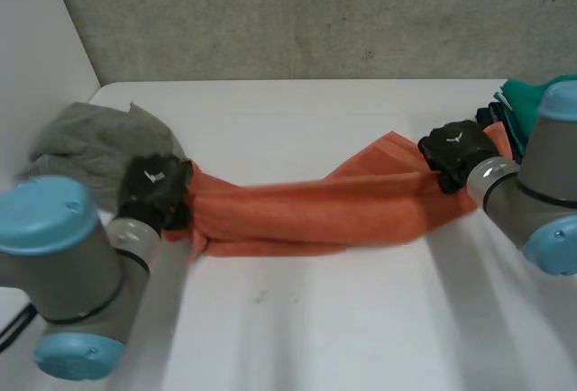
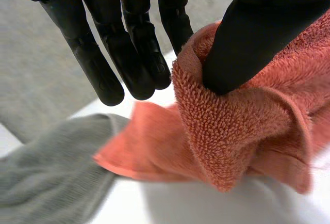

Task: Fold the laundry.

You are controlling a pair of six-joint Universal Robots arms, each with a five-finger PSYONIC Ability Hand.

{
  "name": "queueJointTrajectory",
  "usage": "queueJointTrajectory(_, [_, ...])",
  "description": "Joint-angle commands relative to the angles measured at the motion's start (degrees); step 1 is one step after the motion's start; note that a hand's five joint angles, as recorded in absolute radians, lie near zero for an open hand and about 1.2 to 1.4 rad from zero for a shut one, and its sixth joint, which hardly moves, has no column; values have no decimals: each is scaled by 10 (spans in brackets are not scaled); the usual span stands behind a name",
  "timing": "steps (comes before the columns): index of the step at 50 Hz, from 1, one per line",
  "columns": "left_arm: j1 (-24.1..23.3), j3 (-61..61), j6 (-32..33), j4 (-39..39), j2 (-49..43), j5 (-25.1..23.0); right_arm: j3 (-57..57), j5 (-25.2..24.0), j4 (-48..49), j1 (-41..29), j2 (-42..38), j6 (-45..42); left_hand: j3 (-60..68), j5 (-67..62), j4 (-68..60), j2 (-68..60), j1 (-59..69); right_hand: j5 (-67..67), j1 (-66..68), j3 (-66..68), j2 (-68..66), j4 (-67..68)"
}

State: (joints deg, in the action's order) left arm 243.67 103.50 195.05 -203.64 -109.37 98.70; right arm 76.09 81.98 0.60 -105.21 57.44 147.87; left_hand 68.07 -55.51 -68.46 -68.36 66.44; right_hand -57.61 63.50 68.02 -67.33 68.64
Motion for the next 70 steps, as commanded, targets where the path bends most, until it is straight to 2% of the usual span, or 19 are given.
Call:
queueJointTrajectory(1, [21,-12,51,46,129,-11,-7,-3,-92,4,120,-49,119,-145,-115,-116,136,-124,165,120,-127,114])
queueJointTrajectory(6, [23,-49,125,116,212,-81,-16,-5,-151,5,221,-100,119,-145,-115,-116,136,-124,165,120,-127,114])
queueJointTrajectory(8, [30,-65,147,168,214,-111,-21,-2,-179,5,254,-123,119,-145,-115,-116,136,-124,165,120,-127,114])
queueJointTrajectory(11, [47,-82,154,209,188,-127,-21,-8,-226,5,263,-142,119,-145,-115,-116,136,-124,165,120,-127,114])
queueJointTrajectory(14, [65,-100,158,227,131,-129,-16,-16,-249,4,228,-146,119,-145,-115,-116,136,-124,165,120,-127,114])
queueJointTrajectory(21, [73,-177,167,222,-25,-129,-51,-8,-252,0,70,-148,119,-145,-115,-116,136,-124,165,120,-127,114])
queueJointTrajectory(28, [90,-345,224,218,-148,-128,-167,16,-155,-5,-25,-123,119,-145,-115,-116,136,-124,165,120,-127,114])
queueJointTrajectory(30, [93,-391,237,207,-165,-129,-219,31,-98,-5,-40,-90,119,-145,-115,-116,136,-124,165,120,-127,114])
queueJointTrajectory(33, [93,-479,247,150,-182,-129,-268,46,-28,-6,-50,-45,119,-145,-115,-116,136,-124,165,120,-127,114])
queueJointTrajectory(34, [94,-497,247,127,-183,-129,-294,56,23,-7,-51,-20,119,-145,-115,-116,136,-124,165,120,-127,114])
queueJointTrajectory(35, [96,-528,242,73,-183,-129,-304,60,51,-8,-51,-12,119,-145,-115,-116,136,-124,165,120,-127,114])
queueJointTrajectory(38, [95,-549,233,-23,-178,-133,-325,76,157,-13,-38,12,119,-145,-115,-116,136,-124,165,120,-127,114])
queueJointTrajectory(39, [92,-557,223,-81,-171,-132,-327,78,178,-14,-32,13,119,-145,-115,-116,136,-124,165,120,-127,114])
queueJointTrajectory(41, [91,-559,213,-126,-160,-132,-326,81,215,-15,-18,13,119,-145,-115,-116,136,-124,165,120,-127,114])
queueJointTrajectory(44, [91,-549,186,-142,-130,-132,-316,80,243,-21,1,18,119,-145,-115,-116,136,-124,165,120,-127,114])
queueJointTrajectory(49, [94,-484,151,-102,-93,-133,-250,62,248,-20,49,26,119,-145,-115,-116,136,-124,165,120,-127,114])
queueJointTrajectory(56, [96,-287,147,-52,-9,-134,-121,6,237,-13,70,32,119,-145,-115,-116,136,-124,165,120,-127,114])
queueJointTrajectory(64, [95,-25,151,-52,34,-137,76,-62,140,51,93,29,119,-145,-115,-116,136,-124,165,120,-127,114])
queueJointTrajectory(70, [98,49,151,-68,25,-158,161,-113,94,72,97,21,119,-145,-115,-116,136,-124,165,120,-127,114])
